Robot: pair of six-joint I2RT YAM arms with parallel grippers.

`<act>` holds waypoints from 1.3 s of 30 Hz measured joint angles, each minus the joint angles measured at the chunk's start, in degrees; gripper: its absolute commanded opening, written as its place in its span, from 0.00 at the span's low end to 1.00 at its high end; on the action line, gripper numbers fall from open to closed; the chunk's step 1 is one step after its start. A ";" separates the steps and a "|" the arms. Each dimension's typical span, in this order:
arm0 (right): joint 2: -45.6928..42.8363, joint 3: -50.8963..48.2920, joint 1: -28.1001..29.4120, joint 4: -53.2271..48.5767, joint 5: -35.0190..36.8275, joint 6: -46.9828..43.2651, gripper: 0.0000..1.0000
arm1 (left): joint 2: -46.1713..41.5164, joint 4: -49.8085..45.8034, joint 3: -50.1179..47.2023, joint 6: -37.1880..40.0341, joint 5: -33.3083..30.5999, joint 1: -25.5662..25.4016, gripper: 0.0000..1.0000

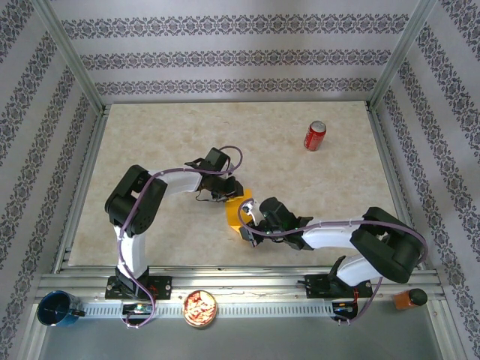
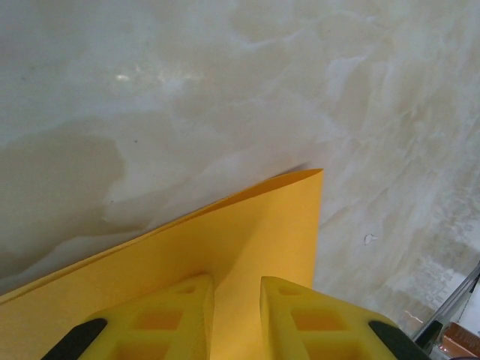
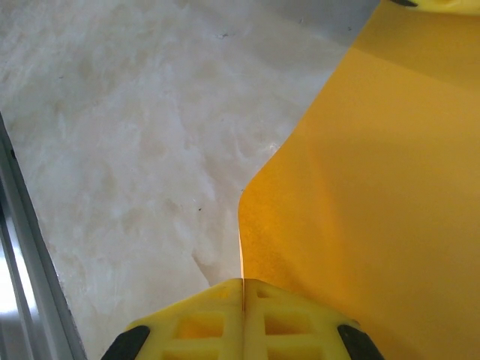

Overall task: Fold a paper plane with a square sheet of paper (pick it up from the middle)
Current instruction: Third fold the triangle at the center of the table.

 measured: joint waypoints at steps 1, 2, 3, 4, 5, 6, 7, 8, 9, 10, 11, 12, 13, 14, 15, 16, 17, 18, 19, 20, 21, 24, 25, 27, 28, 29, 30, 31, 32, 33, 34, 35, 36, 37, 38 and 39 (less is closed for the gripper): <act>0.15 0.15 -0.39 0.07 -0.35 0.17 0.00 | 0.11 0.00 -0.11 0.04 0.00 0.00 0.23; 0.31 0.37 -0.85 0.07 -0.74 0.61 0.00 | 0.17 0.17 -0.33 0.07 0.07 0.00 0.23; 0.52 0.59 -1.38 0.20 -1.36 1.09 0.00 | 0.17 0.42 -0.48 0.09 0.24 0.00 0.23; 0.81 0.79 -1.86 0.28 -1.92 1.42 0.00 | 0.17 0.46 -0.50 0.11 0.28 0.00 0.23; 1.14 0.98 -2.51 0.33 -2.84 1.68 0.00 | 0.17 0.61 -0.59 0.22 0.35 0.00 0.23; 1.53 1.20 -3.19 0.33 -3.61 2.03 0.00 | 0.17 0.70 -0.68 0.28 0.46 0.00 0.23; 1.84 1.36 -3.76 0.33 -4.31 2.34 0.00 | 0.17 0.85 -0.74 0.33 0.48 0.00 0.23; 2.25 1.55 -4.52 0.33 -5.14 2.71 0.00 | 0.17 0.87 -0.74 0.44 0.50 0.00 0.23; 2.64 1.70 -5.31 0.35 -6.03 3.04 0.00 | 0.17 0.87 -0.74 0.48 0.52 0.00 0.23; 3.02 1.84 -5.99 0.35 -6.80 3.30 0.00 | 0.17 0.87 -0.74 0.50 0.59 0.00 0.23; 3.45 1.97 -6.73 0.37 -7.58 3.78 0.00 | 0.17 0.87 -0.74 0.50 0.66 0.00 0.23; 3.82 2.05 -7.43 0.42 -8.26 4.22 0.00 | 0.17 0.87 -0.74 0.50 0.70 0.00 0.23; 4.04 2.10 -7.85 0.39 -8.66 4.46 0.00 | 0.17 0.87 -0.74 0.50 0.70 0.00 0.23; 4.24 2.14 -8.26 0.39 -9.03 4.66 0.00 | 0.17 0.87 -0.74 0.50 0.72 0.00 0.23; 4.37 2.19 -8.48 0.35 -9.31 4.72 0.00 | 0.17 0.87 -0.74 0.50 0.85 0.00 0.23; 4.46 2.25 -8.72 0.24 -9.49 4.87 0.00 | 0.17 0.87 -0.76 0.50 0.87 0.00 0.23; 4.55 2.36 -8.83 0.20 -9.53 4.94 0.00 | 0.17 0.87 -0.76 0.50 0.90 0.00 0.23; 4.61 2.43 -8.90 0.00 -9.53 5.09 0.00 | 0.17 0.87 -0.79 0.50 0.90 0.00 0.23; 4.68 2.49 -9.14 -0.09 -9.51 5.22 0.00 | 0.17 0.87 -0.79 0.50 0.90 0.00 0.23; 4.81 2.62 -9.22 -0.33 -9.44 5.57 0.00 | 0.17 0.87 -0.79 0.50 0.90 0.00 0.23; 5.03 2.75 -9.46 -0.57 -9.42 5.77 0.01 | 0.17 0.87 -0.81 0.50 0.90 0.00 0.23; 5.92 3.26 -9.97 -0.98 -9.25 6.40 0.01 | 0.17 0.96 -0.85 0.50 0.90 0.00 0.23; 6.19 3.41 -10.23 -1.09 -9.22 6.60 0.01 | 0.17 1.01 -0.85 0.48 0.90 0.00 0.23; 6.38 3.48 -10.34 -1.14 -8.98 7.02 0.01 | 0.17 1.05 -0.90 0.48 0.92 0.00 0.23; 6.38 3.48 -10.34 -1.29 -8.81 7.13 0.01 | 0.17 1.16 -1.01 0.48 0.92 0.00 0.23; 6.38 3.48 -10.34 -1.33 -8.79 7.21 0.01 | 0.17 1.36 -1.14 0.48 0.94 0.00 0.23; 6.38 3.48 -10.34 -1.38 -8.76 7.23 0.01 | 0.15 1.53 -1.25 0.46 1.05 0.00 0.23; 6.38 3.48 -10.34 -1.38 -8.76 7.23 0.01 | 0.15 1.68 -1.31 0.46 1.11 0.00 0.23; 6.38 3.48 -10.34 -1.44 -8.76 7.23 0.01 | 0.15 1.92 -1.46 0.46 1.14 0.00 0.23; 6.38 3.50 -10.34 -1.57 -8.76 7.23 0.01 | 0.15 2.19 -1.55 0.46 1.29 0.00 0.23; 6.38 3.48 -10.34 -1.77 -8.76 7.23 0.01 | 0.15 2.38 -1.64 0.46 1.33 0.00 0.23; 6.38 3.48 -10.43 -1.95 -8.74 7.23 0.01 | 0.13 2.47 -1.70 0.44 1.36 0.00 0.23; 6.38 3.48 -10.58 -2.10 -8.61 7.23 0.01 | 0.07 2.60 -1.79 0.44 1.36 0.00 0.23; 6.38 3.48 -10.62 -2.21 -8.46 7.23 0.01 | 0.00 2.75 -1.90 0.44 1.36 0.00 0.23; 6.38 3.48 -10.71 -2.29 -8.26 7.23 0.02 | -0.04 2.84 -1.99 0.44 1.36 0.00 0.23; 6.38 3.48 -10.71 -2.38 -8.15 7.26 0.02 | -0.07 2.86 -2.03 0.42 1.33 0.00 0.23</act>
